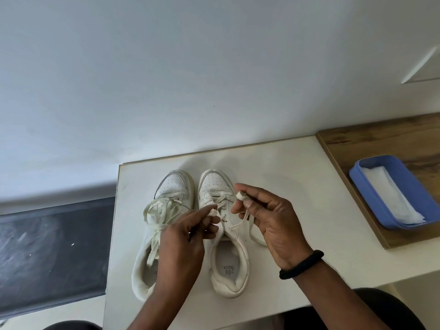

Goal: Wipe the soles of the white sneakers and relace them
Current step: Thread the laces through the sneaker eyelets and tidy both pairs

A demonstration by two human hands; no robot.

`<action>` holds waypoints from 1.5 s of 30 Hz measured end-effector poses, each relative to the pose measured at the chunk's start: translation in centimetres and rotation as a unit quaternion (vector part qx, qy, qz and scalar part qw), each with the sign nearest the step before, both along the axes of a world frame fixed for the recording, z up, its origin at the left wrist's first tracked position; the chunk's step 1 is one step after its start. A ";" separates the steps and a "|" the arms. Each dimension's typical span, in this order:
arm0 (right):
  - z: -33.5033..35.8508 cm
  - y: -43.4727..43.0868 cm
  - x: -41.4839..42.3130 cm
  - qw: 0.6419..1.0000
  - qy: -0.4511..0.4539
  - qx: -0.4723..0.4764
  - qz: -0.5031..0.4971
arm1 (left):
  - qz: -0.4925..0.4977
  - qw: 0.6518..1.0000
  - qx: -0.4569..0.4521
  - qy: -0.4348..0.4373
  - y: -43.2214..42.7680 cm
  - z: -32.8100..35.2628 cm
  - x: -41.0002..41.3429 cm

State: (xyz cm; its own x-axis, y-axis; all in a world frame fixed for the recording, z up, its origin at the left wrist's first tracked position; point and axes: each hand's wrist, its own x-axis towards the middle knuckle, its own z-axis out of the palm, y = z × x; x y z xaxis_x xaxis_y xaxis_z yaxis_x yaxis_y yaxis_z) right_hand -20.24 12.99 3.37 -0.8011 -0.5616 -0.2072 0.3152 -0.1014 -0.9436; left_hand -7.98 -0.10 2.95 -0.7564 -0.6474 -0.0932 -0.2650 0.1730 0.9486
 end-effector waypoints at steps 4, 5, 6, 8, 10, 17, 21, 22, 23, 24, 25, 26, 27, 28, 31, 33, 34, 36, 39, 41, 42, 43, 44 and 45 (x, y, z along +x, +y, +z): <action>0.2 -0.3 0.4 1.000 -0.026 -0.011 -0.006 | 0.038 0.996 0.078 0.013 0.0 0.3 0.1; 0.3 -0.4 0.5 0.999 -0.037 -0.013 -0.005 | 0.041 0.996 0.078 0.017 0.0 0.4 0.1; 0.4 -0.4 0.5 0.999 -0.051 -0.014 -0.004 | 0.041 0.996 0.076 0.026 0.0 0.4 0.0; 0.5 -0.5 0.7 0.997 -0.077 -0.014 -0.005 | 0.029 0.995 0.076 0.050 0.3 0.6 0.0; 0.3 -0.6 0.8 0.996 -0.088 -0.012 -0.011 | 0.007 0.995 0.066 0.073 0.5 0.5 0.0; -0.4 -0.9 1.2 0.998 -0.056 0.027 -0.013 | -0.022 0.996 0.050 0.076 1.4 0.6 -0.1; -0.2 -0.7 1.1 0.998 0.005 0.046 0.040 | 0.023 0.995 0.083 0.049 1.5 1.1 -0.3; -0.2 -0.7 1.0 0.997 0.025 0.054 0.056 | 0.028 0.995 0.084 0.044 1.4 1.0 -0.2; -0.1 -0.7 0.9 0.995 0.043 0.062 0.070 | 0.027 0.995 0.088 0.040 1.2 0.8 -0.2; -0.1 -0.6 0.7 0.992 0.061 0.068 0.084 | 0.026 0.994 0.095 0.039 1.1 0.7 -0.1; -0.1 -0.5 0.5 0.990 0.076 0.074 0.097 | 0.028 0.994 0.103 0.040 1.1 0.5 0.0; -0.2 -0.3 0.4 0.987 0.088 0.078 0.108 | 0.033 0.993 0.107 0.041 1.1 0.3 0.1; -0.3 -0.2 0.3 0.986 0.094 0.079 0.117 | 0.041 0.993 0.107 0.041 1.2 0.2 0.1; -0.3 -0.2 0.2 0.985 0.095 0.080 0.121 | 0.047 0.993 0.103 0.040 1.2 0.2 0.2; -0.3 0.0 0.0 0.984 0.089 0.077 0.136 | 0.057 0.993 0.102 0.037 1.1 0.2 0.2; -0.1 0.3 -0.3 0.980 0.085 0.074 0.164 | 0.061 0.991 0.110 0.039 0.8 0.2 0.1; 0.0 0.5 -0.5 0.977 0.079 0.070 0.183 | 0.064 0.990 0.117 0.042 0.7 0.2 0.1; 0.2 0.8 -0.8 0.973 0.060 0.067 0.215 | 0.070 0.989 0.120 0.043 0.6 0.2 0.1; 0.3 0.6 -0.5 0.976 0.063 0.076 0.196 | 0.064 0.991 0.110 0.037 0.7 0.0 0.0; 0.1 0.2 0.0 0.979 0.090 0.103 0.149 | 0.053 0.993 0.095 0.036 0.8 0.0 0.0; -0.1 0.1 0.2 0.981 0.089 0.114 0.127 | 0.047 0.994 0.086 0.038 0.8 0.0 0.0; -0.2 -0.1 0.4 0.984 0.074 0.115 0.113 | 0.040 0.995 0.079 0.041 0.8 0.0 0.0; -0.3 -0.2 0.6 0.987 0.051 0.109 0.102 | 0.035 0.996 0.068 0.041 0.8 0.0 0.0; -0.3 -0.3 0.7 0.990 0.026 0.100 0.092 | 0.029 0.997 0.053 0.038 0.9 -0.1 0.0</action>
